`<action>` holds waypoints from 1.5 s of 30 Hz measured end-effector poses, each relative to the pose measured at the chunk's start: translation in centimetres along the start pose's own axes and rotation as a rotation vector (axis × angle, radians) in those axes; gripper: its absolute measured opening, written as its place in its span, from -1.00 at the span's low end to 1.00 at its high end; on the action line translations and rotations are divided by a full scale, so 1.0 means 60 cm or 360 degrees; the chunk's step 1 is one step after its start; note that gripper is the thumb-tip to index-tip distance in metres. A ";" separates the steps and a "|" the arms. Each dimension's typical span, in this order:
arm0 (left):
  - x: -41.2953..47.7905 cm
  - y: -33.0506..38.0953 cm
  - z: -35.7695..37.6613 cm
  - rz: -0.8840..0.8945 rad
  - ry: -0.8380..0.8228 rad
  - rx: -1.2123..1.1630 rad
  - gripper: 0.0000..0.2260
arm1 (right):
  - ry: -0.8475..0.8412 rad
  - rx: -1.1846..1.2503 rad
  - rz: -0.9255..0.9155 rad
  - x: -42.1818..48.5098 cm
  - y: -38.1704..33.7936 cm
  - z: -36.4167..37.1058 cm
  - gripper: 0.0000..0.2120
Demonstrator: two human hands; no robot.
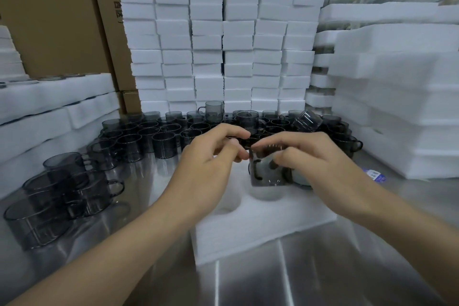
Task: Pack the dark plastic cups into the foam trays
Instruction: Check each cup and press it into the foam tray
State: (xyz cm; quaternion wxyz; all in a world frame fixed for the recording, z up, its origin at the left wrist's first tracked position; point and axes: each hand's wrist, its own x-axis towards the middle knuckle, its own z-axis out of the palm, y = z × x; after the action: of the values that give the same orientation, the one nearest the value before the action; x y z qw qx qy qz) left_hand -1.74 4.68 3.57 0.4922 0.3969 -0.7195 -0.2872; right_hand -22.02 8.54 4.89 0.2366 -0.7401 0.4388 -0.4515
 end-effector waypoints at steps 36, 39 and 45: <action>0.006 -0.014 -0.013 -0.0051 0.0248 0.0247 -0.78 | -0.0286 -0.0686 -0.0153 -0.011 0.001 -0.001 -0.63; 0.011 -0.004 -0.038 0.0084 0.0403 0.0572 -0.83 | -0.0217 -0.0615 -0.0194 -0.011 0.003 0.001 -0.66; 0.022 0.030 -0.113 0.0117 0.0609 0.1493 -0.71 | -0.0268 -0.0686 -0.0177 -0.011 0.014 0.011 -0.66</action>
State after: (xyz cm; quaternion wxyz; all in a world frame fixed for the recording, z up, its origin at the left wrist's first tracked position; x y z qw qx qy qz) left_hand 3.86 4.34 8.00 0.3937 0.5951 -0.6815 0.1624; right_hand -21.96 8.68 3.64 0.0837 -0.8315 0.4623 -0.2962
